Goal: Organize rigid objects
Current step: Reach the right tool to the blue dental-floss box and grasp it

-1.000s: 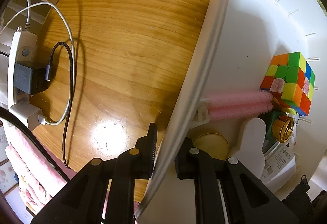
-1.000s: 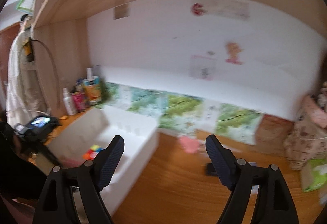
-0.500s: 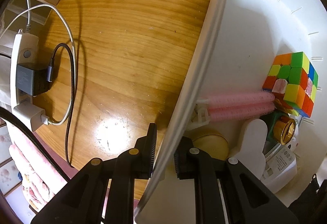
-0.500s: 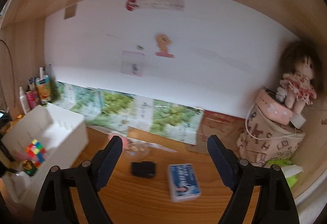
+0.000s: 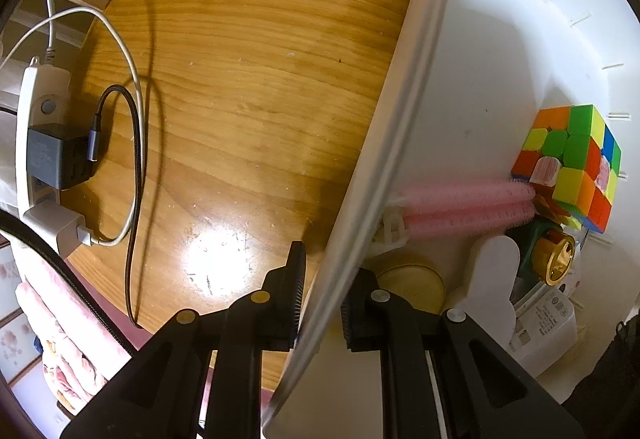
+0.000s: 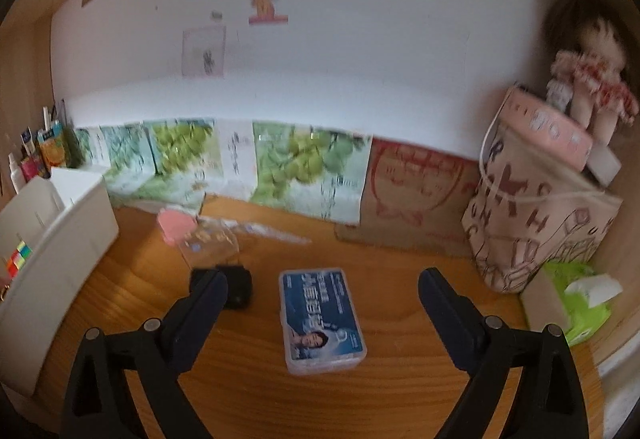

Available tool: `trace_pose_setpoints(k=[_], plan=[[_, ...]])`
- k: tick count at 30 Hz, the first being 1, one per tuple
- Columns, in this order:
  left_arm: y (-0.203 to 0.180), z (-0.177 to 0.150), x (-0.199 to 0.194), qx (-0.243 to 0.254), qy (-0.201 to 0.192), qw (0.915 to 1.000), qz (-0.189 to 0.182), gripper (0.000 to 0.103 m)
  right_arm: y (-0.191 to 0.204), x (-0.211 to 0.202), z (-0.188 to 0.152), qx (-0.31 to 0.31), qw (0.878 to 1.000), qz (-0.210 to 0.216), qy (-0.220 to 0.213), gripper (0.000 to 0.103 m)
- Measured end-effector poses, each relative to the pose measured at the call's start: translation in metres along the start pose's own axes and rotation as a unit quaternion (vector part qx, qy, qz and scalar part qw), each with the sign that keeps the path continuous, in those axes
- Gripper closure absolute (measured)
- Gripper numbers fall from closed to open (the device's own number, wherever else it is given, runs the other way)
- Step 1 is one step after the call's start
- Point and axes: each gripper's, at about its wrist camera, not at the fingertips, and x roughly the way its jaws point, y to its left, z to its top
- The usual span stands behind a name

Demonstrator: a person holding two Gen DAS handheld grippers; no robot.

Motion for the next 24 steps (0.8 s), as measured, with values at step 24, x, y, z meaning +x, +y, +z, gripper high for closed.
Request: trace_pose_setpoints(k=[24], plan=[[0.006,0.007,0.001,-0.015,0.008,0.9998,0.006,0.086,0.005,0.073,-0.033,-0.005,0.995,0.018,0.097,0.006]])
